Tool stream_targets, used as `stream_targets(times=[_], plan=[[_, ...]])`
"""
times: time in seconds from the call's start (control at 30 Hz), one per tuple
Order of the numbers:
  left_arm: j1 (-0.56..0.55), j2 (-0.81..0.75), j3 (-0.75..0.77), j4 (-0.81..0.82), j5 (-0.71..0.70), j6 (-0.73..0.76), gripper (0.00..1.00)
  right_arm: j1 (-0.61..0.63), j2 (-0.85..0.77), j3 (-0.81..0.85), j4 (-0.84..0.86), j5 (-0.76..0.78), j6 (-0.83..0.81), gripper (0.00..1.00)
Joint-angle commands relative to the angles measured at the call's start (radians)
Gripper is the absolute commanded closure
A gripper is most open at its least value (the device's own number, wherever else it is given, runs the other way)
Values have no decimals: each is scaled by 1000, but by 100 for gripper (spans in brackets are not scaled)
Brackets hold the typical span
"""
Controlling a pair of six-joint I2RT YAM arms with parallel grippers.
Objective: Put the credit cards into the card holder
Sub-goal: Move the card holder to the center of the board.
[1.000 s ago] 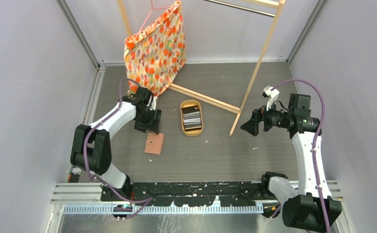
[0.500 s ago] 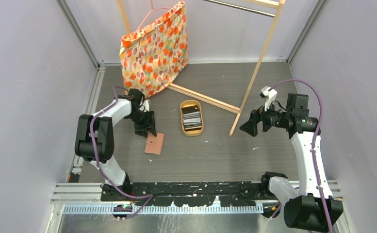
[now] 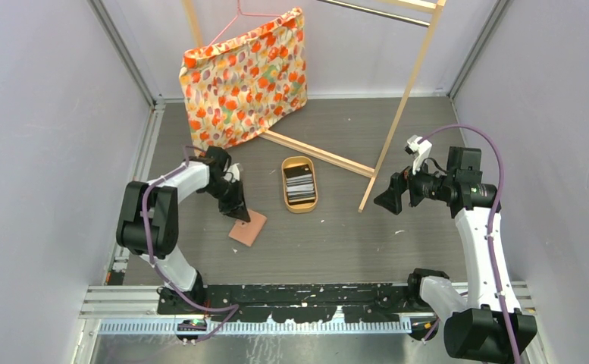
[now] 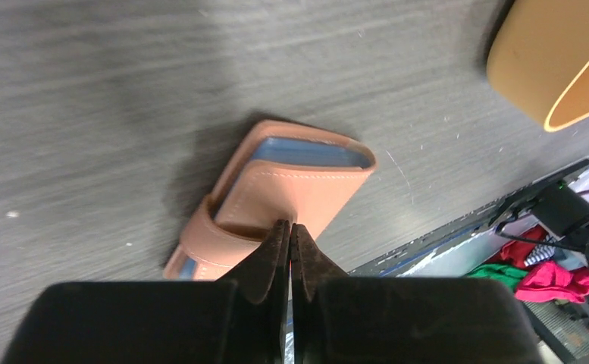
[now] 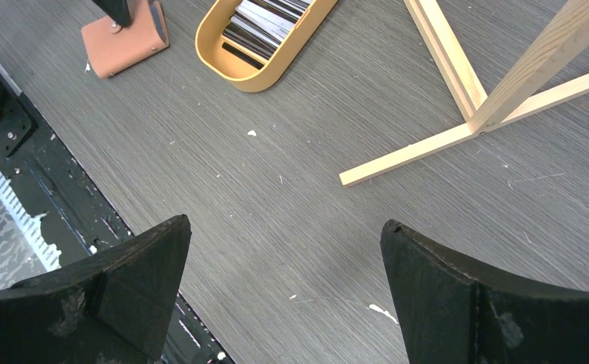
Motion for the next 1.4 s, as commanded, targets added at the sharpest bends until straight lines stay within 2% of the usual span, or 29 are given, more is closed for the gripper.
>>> stream_targets(times=[0.0,0.17,0.3,0.43,0.57,0.67,0.77,0.87,0.9,1.0,1.03,1.2,1.3,1.37], plan=[[-48,-85,-20,21,-5,-41,91,11,-17,10,3,-14,-16,0],[-46,-219,-10,11,-99,-16,68,15,-15,10,-1,-15,-19,0],[-40,-259,1,-79,-296,-21,46,17,-14,12,-3,-14,-22,0],[-34,-203,-45,-105,-262,-14,33,22,-14,13,-4,-14,-22,0],[-35,-149,-80,-75,-217,-25,32,25,-15,15,-7,-13,-25,0],[-32,-107,-97,-58,-167,-28,36,26,-17,16,-9,-14,-27,0],[-22,-96,-98,-52,-111,-27,53,29,-17,18,-13,-13,-30,0],[-22,-88,-114,-35,-26,-31,61,31,-20,19,-15,-15,-34,0],[-23,-89,-118,-35,-16,-35,66,32,-20,19,-16,-14,-33,0],[-23,-110,-143,-20,37,-46,96,35,-21,19,-15,-16,-34,0],[-23,-126,-155,-16,57,-50,99,37,-19,19,-16,-16,-34,0],[-76,-242,-228,77,150,-136,99,44,-11,18,-16,-23,-35,0],[-172,-305,-282,216,192,-274,100,53,8,11,-18,-54,-34,0],[-280,-320,-327,370,161,-382,100,66,42,2,-28,-104,-34,0]])
